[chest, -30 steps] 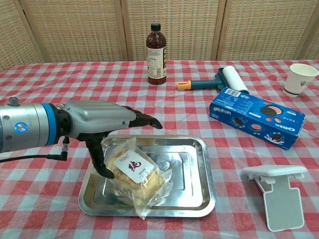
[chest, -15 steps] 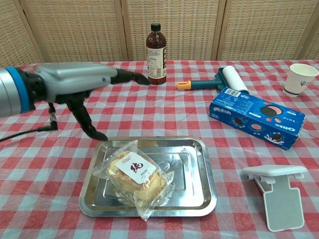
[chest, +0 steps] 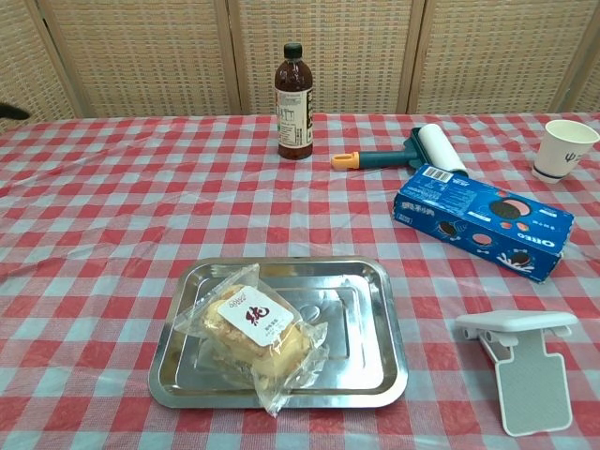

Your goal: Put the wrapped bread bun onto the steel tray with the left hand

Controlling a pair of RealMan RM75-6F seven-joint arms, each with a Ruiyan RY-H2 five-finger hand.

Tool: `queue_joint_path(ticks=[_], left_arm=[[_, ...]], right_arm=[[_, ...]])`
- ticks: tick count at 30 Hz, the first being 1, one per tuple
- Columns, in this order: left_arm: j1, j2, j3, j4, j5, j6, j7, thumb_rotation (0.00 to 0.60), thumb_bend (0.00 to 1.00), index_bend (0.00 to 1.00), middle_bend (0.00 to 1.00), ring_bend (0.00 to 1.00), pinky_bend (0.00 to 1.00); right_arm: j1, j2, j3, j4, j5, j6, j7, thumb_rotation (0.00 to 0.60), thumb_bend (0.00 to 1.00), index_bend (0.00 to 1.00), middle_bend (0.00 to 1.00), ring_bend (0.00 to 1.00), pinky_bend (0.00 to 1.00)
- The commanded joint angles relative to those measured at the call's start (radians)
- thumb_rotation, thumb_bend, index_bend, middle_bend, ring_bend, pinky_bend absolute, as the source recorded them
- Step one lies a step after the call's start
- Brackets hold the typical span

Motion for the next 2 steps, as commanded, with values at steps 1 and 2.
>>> queue_joint_path(ticks=[1, 2], left_arm=[[0.093, -0.002, 0.039, 0.056, 0.024, 0.060, -0.056, 0.600, 0.12, 0.00, 0.00, 0.00, 0.00], [0.108, 0.002, 0.041, 0.063, 0.031, 0.071, -0.062, 0.600, 0.11, 0.00, 0.00, 0.00, 0.00]], right_arm=[[0.002, -0.009, -0.001, -0.004, -0.005, 0.001, -0.022, 0.600, 0.00, 0.00, 0.00, 0.00, 0.00], [0.002, -0.011, -0.002, -0.004, -0.005, 0.001, -0.028, 0.600, 0.00, 0.00, 0.00, 0.00, 0.00]])
